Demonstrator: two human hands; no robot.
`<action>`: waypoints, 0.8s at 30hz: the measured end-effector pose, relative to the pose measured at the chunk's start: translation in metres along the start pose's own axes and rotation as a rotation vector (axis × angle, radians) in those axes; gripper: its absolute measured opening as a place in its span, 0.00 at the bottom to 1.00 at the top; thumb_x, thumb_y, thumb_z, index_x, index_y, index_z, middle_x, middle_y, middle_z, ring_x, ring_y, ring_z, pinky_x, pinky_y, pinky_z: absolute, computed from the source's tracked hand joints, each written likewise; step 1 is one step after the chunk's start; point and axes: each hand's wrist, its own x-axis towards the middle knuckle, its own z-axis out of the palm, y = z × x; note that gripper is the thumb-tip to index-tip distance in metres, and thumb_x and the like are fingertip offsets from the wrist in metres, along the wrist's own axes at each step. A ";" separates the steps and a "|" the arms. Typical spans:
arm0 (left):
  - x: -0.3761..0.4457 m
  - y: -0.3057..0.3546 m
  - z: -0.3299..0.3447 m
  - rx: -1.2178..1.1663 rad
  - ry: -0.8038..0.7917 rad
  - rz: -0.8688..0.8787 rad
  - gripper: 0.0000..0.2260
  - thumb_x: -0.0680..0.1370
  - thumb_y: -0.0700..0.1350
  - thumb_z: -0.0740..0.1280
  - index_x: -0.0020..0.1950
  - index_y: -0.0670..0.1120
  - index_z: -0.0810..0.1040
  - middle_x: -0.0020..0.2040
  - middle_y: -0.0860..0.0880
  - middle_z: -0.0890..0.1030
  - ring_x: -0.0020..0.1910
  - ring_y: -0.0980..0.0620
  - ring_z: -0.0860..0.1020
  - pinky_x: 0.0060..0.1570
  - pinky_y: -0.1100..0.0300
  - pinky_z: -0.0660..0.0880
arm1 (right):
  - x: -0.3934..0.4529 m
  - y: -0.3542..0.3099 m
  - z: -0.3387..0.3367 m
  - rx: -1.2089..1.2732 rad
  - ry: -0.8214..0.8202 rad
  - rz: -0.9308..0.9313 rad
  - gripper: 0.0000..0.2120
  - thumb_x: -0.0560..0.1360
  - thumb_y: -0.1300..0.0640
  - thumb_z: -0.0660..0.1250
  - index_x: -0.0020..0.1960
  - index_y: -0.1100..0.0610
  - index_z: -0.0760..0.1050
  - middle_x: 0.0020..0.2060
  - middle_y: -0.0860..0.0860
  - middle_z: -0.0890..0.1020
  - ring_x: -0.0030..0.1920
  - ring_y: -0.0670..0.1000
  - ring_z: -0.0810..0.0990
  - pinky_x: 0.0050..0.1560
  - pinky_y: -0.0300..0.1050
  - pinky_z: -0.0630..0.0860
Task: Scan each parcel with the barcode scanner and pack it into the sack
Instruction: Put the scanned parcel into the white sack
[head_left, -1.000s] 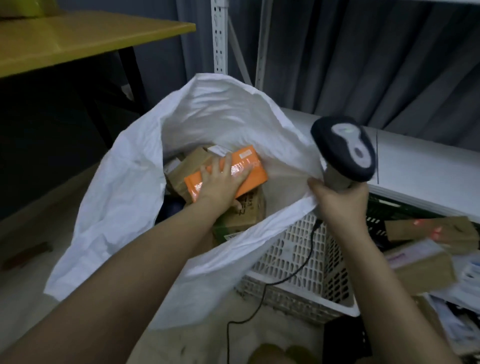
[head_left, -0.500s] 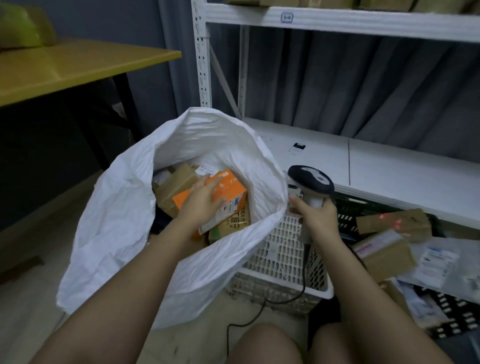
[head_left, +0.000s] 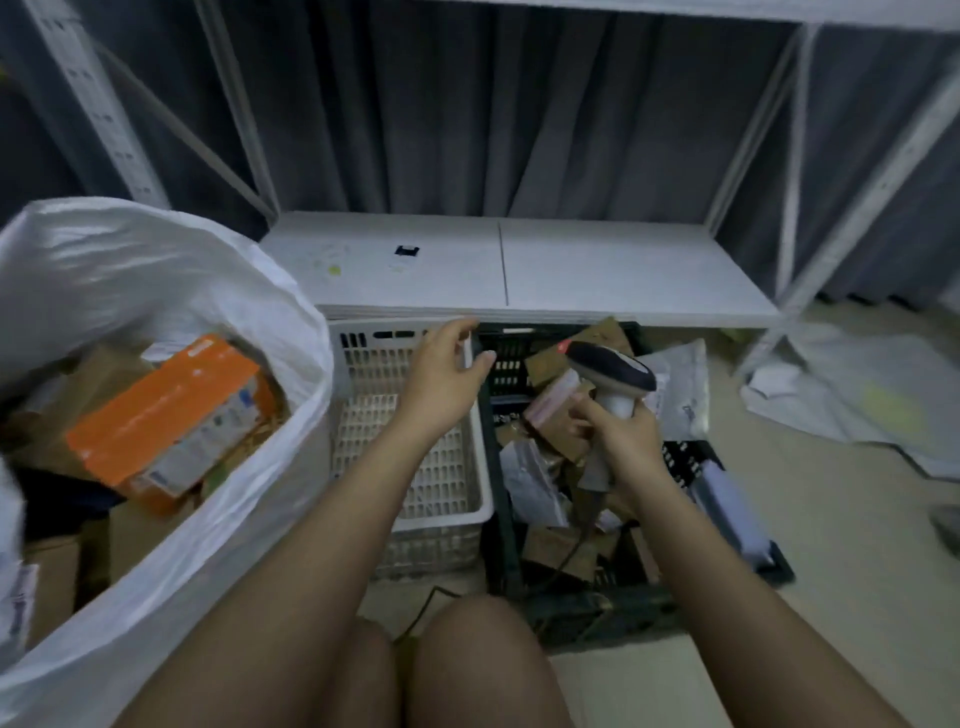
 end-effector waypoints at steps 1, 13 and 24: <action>0.009 -0.002 0.021 -0.013 -0.045 -0.039 0.21 0.79 0.48 0.66 0.70 0.46 0.70 0.67 0.46 0.73 0.65 0.49 0.72 0.63 0.58 0.69 | 0.009 0.005 -0.011 0.006 0.023 0.012 0.09 0.75 0.61 0.71 0.52 0.63 0.75 0.42 0.59 0.83 0.35 0.52 0.81 0.34 0.43 0.78; 0.107 -0.127 0.231 -0.077 -0.487 -0.528 0.44 0.67 0.57 0.77 0.75 0.41 0.59 0.71 0.46 0.69 0.65 0.44 0.72 0.63 0.49 0.72 | 0.153 0.097 -0.035 0.046 0.189 0.149 0.08 0.74 0.57 0.72 0.48 0.60 0.76 0.38 0.55 0.82 0.30 0.50 0.77 0.33 0.44 0.75; 0.125 -0.163 0.272 0.084 -0.439 -0.342 0.43 0.66 0.59 0.77 0.73 0.45 0.60 0.66 0.44 0.62 0.68 0.44 0.61 0.66 0.50 0.65 | 0.183 0.129 -0.028 0.122 0.198 0.170 0.08 0.75 0.58 0.71 0.51 0.60 0.75 0.35 0.53 0.80 0.28 0.48 0.76 0.29 0.40 0.73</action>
